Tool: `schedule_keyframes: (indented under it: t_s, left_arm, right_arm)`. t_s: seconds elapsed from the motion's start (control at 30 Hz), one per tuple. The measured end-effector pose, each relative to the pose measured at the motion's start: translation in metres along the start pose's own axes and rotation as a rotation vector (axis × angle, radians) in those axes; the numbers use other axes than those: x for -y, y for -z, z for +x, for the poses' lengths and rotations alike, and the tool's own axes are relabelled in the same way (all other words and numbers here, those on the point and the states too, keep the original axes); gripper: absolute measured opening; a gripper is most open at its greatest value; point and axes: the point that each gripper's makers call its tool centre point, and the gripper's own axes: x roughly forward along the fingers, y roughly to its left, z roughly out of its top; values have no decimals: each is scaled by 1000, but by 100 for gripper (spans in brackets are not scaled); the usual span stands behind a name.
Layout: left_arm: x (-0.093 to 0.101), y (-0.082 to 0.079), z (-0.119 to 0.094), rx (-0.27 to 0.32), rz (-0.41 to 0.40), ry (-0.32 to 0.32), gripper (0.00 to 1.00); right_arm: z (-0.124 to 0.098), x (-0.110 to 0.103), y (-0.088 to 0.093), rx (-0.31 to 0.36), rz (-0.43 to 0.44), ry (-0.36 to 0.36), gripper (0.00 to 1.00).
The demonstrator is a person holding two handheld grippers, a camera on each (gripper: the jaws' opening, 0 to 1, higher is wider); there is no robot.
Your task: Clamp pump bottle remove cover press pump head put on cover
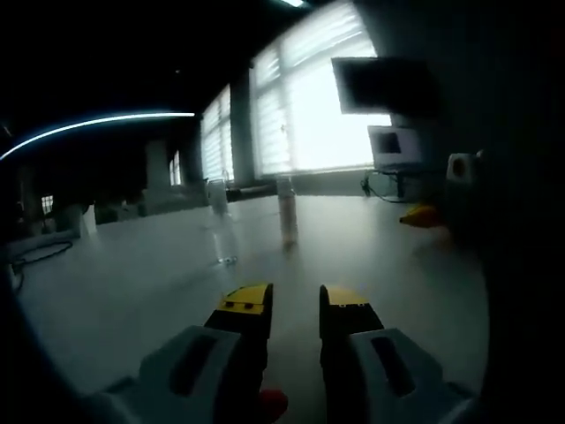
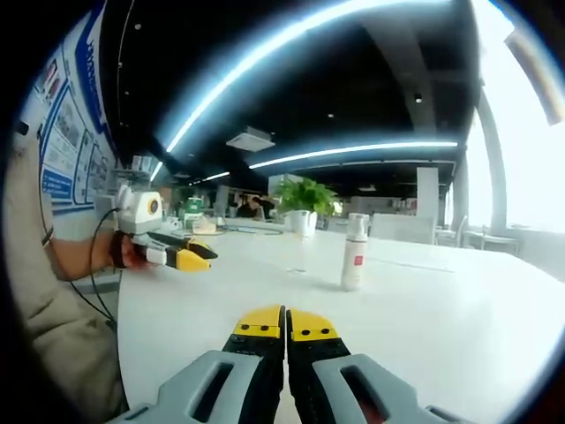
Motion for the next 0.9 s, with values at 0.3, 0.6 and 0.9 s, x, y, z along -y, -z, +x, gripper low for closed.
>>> schedule_keyframes:
  t_s: [0.3,0.6,0.9]
  left_arm:
    - [0,-2,0,10,-8,12,13]
    - [-1,-2,1,9,2,4,13]
    - [0,-2,1,7,10,5,13]
  right_arm:
    - [0,2,1,-2,-1,4,0]
    - [0,6,2,-2,-4,5,0]
    - [0,8,3,-4,-2,4,0]
